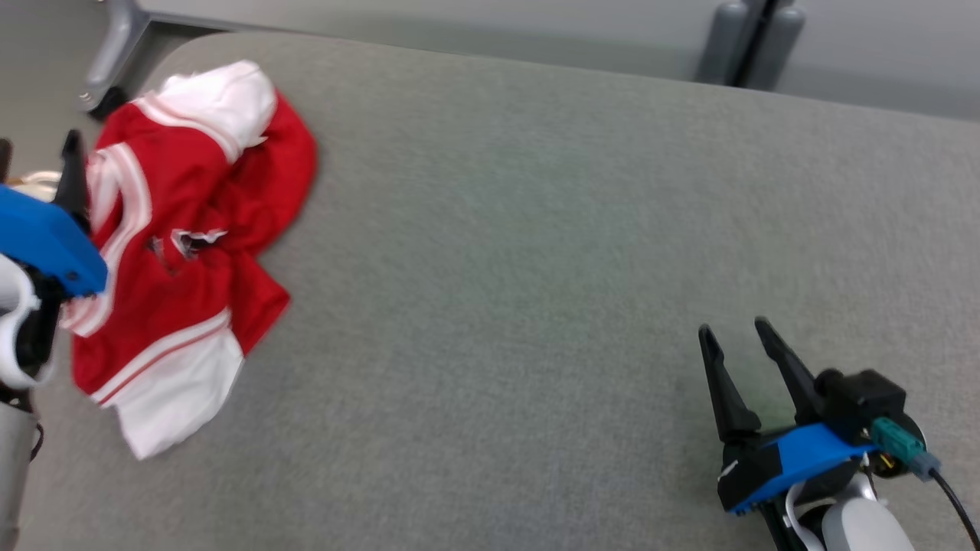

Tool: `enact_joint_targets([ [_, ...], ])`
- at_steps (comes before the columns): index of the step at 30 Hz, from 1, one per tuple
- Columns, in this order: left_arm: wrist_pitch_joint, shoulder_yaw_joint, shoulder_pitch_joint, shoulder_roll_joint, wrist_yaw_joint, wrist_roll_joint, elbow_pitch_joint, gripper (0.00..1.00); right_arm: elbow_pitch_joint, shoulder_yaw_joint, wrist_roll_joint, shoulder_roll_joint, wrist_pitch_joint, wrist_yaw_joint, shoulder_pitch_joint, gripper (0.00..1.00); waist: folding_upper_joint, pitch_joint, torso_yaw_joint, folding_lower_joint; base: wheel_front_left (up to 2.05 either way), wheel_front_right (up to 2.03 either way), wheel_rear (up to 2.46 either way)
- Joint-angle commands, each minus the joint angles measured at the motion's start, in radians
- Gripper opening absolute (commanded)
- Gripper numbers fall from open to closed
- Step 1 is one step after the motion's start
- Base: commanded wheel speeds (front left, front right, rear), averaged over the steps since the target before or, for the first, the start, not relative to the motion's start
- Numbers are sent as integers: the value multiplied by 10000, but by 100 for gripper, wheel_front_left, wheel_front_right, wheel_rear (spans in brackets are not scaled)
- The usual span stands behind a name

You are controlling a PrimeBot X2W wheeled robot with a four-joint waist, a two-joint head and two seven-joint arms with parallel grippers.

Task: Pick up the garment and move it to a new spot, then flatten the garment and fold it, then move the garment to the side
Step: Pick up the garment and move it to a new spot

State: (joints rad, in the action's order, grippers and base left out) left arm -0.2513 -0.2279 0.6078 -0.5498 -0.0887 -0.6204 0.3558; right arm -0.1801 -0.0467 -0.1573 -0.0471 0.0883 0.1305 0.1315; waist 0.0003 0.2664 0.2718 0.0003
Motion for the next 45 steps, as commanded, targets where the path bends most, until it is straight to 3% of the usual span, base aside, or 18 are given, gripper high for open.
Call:
enact_joint_targets([
  [1,-76,109,189,-97,44,-111,136,100,135,5,78,-60,-52,5,144,100,-3,142,-161,-3,0,0,0],
  [10,-1227,745,668,-416,412,-1303,1423,100,1196,100,617,-59,-553,5,205,100,-3,1574,-1213,-3,0,0,0],
  [16,-2450,976,680,-257,19,-2031,2259,100,1513,75,661,-57,-652,5,98,100,-3,1900,-1574,-3,0,0,0],
  [17,-2627,910,635,-284,-28,-2009,2315,91,1516,56,649,-59,-646,5,87,100,-3,1892,-1612,-3,0,0,0],
  [19,-2822,761,522,-376,49,-1962,2319,0,1505,30,575,-59,-636,5,102,100,-3,1845,-1671,-3,0,0,0],
  [24,-2460,735,534,-663,-66,-1692,2218,0,1294,-26,362,-59,-514,5,86,100,-3,1463,-1702,-3,0,0,0],
  [37,-2363,268,2126,-1310,532,-988,126,0,7,-216,-687,-57,230,5,-297,100,-3,-1072,-1682,-3,0,0,0],
  [45,-2589,-440,3639,-754,935,-737,-1226,0,-786,-271,-1192,-56,667,5,-623,100,-3,-2299,-2365,-3,0,0,0],
])
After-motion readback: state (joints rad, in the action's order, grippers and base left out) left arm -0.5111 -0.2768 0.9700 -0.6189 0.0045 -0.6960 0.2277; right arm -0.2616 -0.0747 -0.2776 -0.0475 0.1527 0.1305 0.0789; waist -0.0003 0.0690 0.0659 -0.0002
